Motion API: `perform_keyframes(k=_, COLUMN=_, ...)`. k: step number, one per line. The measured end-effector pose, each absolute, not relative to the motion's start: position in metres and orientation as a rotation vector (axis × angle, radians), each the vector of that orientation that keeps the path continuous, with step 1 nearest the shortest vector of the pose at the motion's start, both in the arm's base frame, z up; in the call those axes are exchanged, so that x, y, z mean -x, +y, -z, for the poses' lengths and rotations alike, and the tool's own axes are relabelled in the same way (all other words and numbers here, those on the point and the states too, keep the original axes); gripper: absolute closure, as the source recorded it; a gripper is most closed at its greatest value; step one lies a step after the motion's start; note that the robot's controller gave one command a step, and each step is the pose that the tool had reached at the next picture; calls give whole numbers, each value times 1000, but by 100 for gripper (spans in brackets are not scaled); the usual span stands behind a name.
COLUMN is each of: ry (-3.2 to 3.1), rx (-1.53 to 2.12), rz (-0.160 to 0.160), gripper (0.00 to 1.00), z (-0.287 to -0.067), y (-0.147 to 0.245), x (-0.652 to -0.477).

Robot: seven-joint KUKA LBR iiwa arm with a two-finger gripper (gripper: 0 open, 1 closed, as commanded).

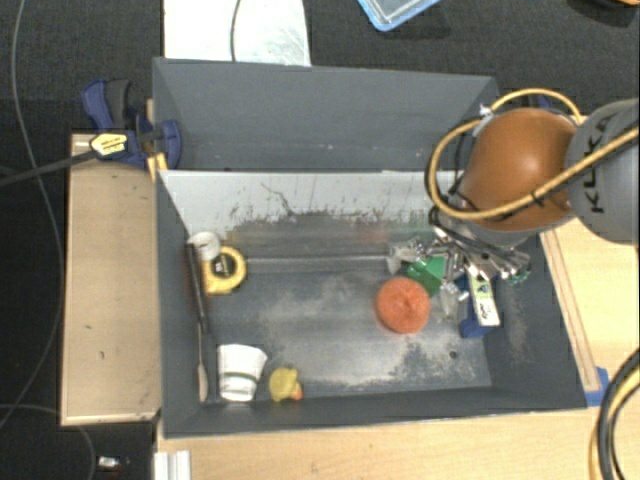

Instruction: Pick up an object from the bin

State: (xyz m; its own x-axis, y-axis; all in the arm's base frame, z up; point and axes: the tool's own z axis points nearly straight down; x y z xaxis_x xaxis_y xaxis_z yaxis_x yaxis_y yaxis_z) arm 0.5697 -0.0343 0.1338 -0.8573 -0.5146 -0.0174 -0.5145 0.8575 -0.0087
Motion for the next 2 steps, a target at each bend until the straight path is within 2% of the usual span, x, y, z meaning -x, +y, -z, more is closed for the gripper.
perform_keyframes(k=1, ry=2986, rx=923, rz=3, gripper=0, z=-114, y=-14, x=-583)
perform_keyframes(k=2, ry=2970, rx=977, rz=3, gripper=0, z=-100, y=-2, x=-584)
